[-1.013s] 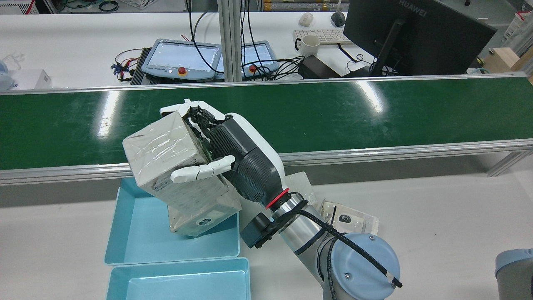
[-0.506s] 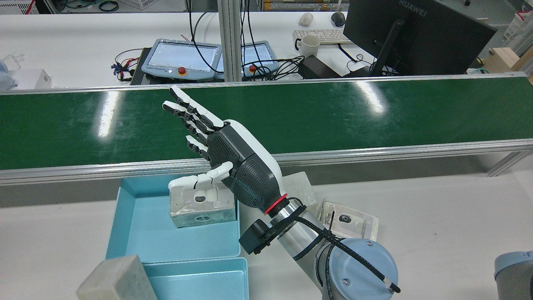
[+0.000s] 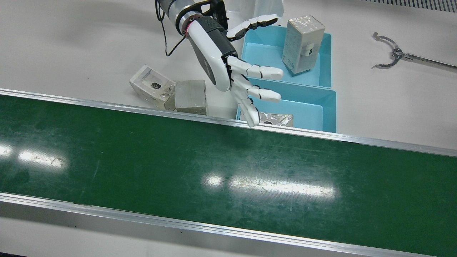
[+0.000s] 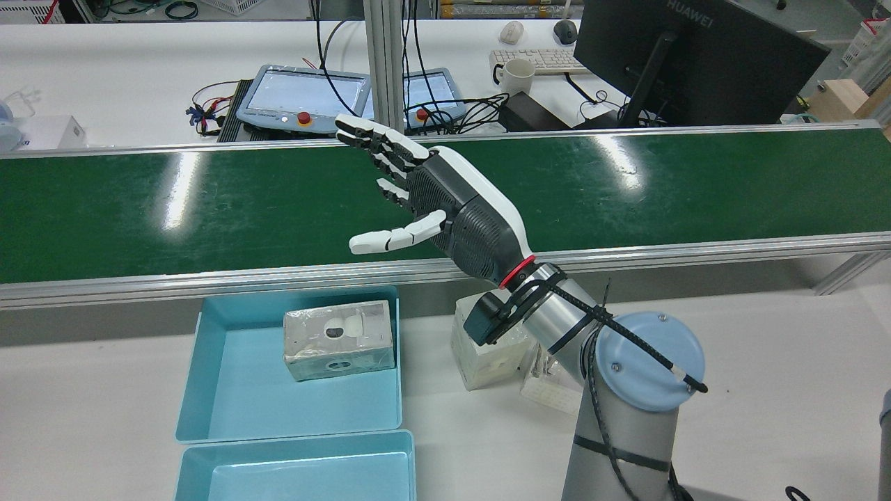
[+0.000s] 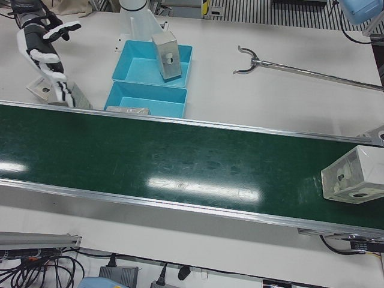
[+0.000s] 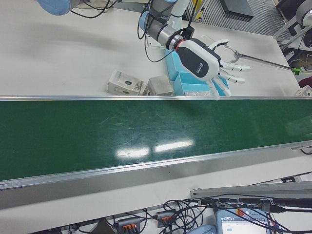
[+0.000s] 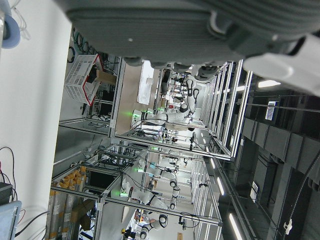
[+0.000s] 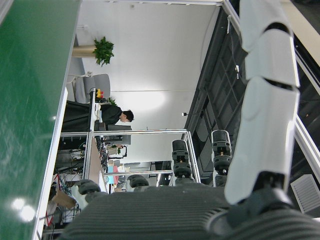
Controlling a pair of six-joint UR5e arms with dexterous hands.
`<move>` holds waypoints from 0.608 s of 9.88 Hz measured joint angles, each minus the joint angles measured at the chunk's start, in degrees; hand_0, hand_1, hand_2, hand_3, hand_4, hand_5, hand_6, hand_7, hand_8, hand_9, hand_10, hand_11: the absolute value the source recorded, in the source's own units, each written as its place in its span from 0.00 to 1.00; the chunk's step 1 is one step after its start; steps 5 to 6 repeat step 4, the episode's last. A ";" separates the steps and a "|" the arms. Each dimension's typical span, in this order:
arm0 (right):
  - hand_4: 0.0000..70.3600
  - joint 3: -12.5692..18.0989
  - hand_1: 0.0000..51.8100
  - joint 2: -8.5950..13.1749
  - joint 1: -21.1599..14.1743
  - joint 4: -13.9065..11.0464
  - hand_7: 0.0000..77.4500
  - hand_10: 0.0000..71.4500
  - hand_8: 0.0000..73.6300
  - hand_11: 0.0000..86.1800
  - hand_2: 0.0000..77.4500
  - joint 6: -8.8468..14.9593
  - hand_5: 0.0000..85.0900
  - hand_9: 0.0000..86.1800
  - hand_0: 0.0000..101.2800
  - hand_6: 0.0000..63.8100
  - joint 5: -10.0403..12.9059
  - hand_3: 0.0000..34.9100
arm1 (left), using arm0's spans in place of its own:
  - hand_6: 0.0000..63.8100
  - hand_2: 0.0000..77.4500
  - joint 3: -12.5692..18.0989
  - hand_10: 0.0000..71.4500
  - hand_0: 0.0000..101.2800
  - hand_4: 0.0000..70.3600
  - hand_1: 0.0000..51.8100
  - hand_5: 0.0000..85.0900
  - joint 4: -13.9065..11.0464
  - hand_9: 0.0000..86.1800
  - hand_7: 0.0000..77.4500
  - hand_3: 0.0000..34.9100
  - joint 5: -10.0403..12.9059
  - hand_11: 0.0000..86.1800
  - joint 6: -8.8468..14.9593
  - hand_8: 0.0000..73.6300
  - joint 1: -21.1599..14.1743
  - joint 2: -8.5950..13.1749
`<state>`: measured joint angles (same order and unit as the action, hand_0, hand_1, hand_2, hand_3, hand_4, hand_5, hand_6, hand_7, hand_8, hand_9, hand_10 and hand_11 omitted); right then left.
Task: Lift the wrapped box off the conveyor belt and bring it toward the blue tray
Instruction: 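Raise the open right hand away from the tray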
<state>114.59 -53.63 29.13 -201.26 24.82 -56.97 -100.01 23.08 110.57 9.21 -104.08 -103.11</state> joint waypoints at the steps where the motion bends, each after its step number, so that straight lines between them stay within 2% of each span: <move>1: 0.22 -0.72 0.26 -0.22 4.19 -3.60 0.22 0.02 0.00 0.03 0.21 -0.12 0.15 0.02 0.45 0.00 -3.07 0.86 | 0.00 0.01 0.00 0.01 0.00 0.00 0.00 0.01 0.00 0.01 0.01 0.00 0.00 0.00 0.00 0.00 0.00 0.00; 2: 0.19 -2.34 0.27 -0.33 8.82 -6.63 0.22 0.00 0.00 0.02 0.21 -0.47 0.16 0.01 0.46 0.00 -6.60 0.86 | 0.00 0.01 0.00 0.00 0.00 0.00 0.00 0.01 0.00 0.01 0.01 0.00 0.00 0.00 0.00 0.01 0.00 0.00; 4: 0.18 -8.31 0.28 -0.47 18.42 -9.46 0.22 0.00 0.00 0.02 0.21 -2.89 0.14 0.02 0.46 0.00 -14.27 0.86 | 0.00 0.01 0.00 0.00 0.00 0.00 0.00 0.01 0.00 0.00 0.01 0.00 0.00 0.00 0.00 0.01 0.00 0.00; 6: 0.18 -8.31 0.28 -0.47 18.42 -9.46 0.22 0.00 0.00 0.02 0.21 -2.89 0.14 0.02 0.46 0.00 -14.27 0.86 | 0.00 0.01 0.00 0.00 0.00 0.00 0.00 0.01 0.00 0.00 0.01 0.00 0.00 0.00 0.00 0.01 0.00 0.00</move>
